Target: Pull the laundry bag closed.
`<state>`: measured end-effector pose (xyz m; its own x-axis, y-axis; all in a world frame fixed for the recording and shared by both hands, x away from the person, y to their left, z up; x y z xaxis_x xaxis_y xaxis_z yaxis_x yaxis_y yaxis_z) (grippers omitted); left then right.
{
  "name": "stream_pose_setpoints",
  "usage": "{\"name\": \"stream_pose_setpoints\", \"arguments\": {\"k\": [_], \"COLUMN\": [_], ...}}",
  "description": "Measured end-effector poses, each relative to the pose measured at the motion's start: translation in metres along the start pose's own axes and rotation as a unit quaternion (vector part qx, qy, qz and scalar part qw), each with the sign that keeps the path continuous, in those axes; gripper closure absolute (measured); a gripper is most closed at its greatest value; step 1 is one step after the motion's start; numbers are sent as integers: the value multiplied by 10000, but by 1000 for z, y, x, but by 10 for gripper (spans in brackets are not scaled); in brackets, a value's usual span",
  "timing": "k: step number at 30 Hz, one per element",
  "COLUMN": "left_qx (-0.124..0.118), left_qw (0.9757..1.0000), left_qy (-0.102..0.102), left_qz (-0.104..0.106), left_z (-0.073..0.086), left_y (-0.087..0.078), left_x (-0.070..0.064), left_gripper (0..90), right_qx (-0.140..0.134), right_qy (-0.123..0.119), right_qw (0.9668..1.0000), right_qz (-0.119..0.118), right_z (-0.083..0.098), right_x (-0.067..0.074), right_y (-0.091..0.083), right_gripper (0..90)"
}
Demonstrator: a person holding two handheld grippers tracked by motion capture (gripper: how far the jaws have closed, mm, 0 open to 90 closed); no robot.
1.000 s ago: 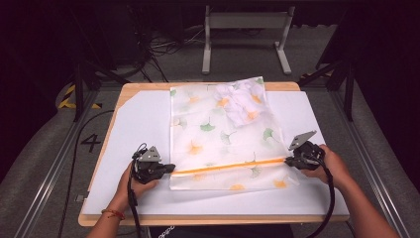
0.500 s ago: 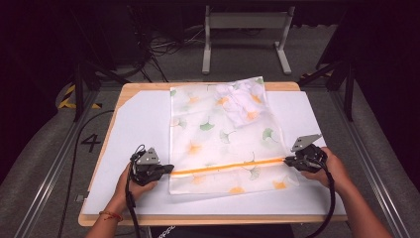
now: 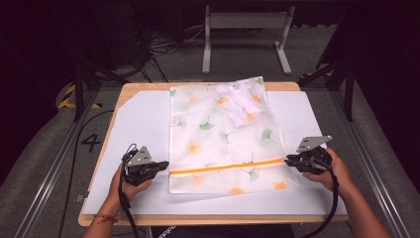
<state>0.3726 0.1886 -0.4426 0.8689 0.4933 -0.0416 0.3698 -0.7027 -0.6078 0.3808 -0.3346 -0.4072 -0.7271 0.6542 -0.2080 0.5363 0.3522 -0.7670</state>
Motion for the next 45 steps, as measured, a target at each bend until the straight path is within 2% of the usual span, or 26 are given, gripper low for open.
{"name": "stream_pose_setpoints", "arguments": {"k": [1, 2, 5, 6, 11, 12, 16, 18, 20, 21, 23, 28, 33, 35, 41, 43, 45], "left_qx": [-15, -15, -89, -114, -122, -126, -147, -147, -140, -71, -96, -155, -199, -191, -402, -464, -496], "left_qw": [10000, 10000, 9999, 9998, 9997, 9996, 9993, 9992, 9991, 9987, 9987, 9976, 9975, 9974, 9965, 9956, 9949], "left_qy": [5, -44, 6, -20, 8, 19, 12, 27, 41, 64, 59, -105, -160, -195, -337, -395, -409], "left_qz": [-48, -44, -114, -152, -228, -271, -343, -369, -395, -500, -501, -659, -661, -670, -645, -709, -773], "left_z": [0, 0, 1, 1, 1, 2, 4, 4, 7, 9, 11, 16, 20, 23, 33, 34, 34], "left_y": [-1, -2, -6, -7, -10, -12, -14, -14, -15, -15, -16, -20, -23, -24, -29, -30, -31], "left_x": [0, 0, 2, 2, 2, 2, 2, 1, 0, -2, -2, -1, -3, -4, -5, -5, -5], "left_gripper": [886, 834, 834, 802, 713, 685, 600, 570, 498, 480, 440, 309, 206, 178, 122, 111, 92], "right_qx": [-25, -129, -199, -307, -498, -603, -761, -806, -852, -853, -878, -932, -1012, -1047, -1224, -1296, -1272], "right_qy": [-4, 46, 69, 119, 105, 125, 154, 207, 200, 180, 205, 297, 382, 375, 398, 548, 646], "right_qw": [10000, 9999, 9997, 9994, 9986, 9980, 9968, 9964, 9959, 9959, 9955, 9947, 9935, 9930, 9898, 9880, 9876], "right_qz": [3, 22, 81, 88, 126, 165, 181, 164, 219, 255, 281, 311, 367, 408, 603, 645, 649], "right_z": [0, 0, 0, 1, 1, 1, 2, 3, 4, 5, 6, 16, 26, 28, 37, 40, 42], "right_x": [0, 1, 1, 2, 3, 4, 5, 6, 7, 8, 8, 8, 8, 7, 10, 11, 12], "right_y": [-1, -2, -3, -3, -4, -4, -6, -6, -7, -7, -9, -12, -11, -11, -9, -8, -6], "right_gripper": [739, 732, 699, 688, 652, 606, 553, 509, 497, 467, 422, 330, 254, 242, 187, 164, 135]}}
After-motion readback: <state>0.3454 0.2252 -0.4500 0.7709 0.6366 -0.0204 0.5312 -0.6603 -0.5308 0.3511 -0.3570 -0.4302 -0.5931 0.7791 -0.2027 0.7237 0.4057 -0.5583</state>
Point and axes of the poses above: each handheld gripper's, and its own axes: y roughly forward along the jaws, z roughly out of its underside, x roughly to its left, the point moved 1 cm from there along y, roughly forward along the jaws, and after that the axes turned 5 degrees about z, right-handed, at the moved point
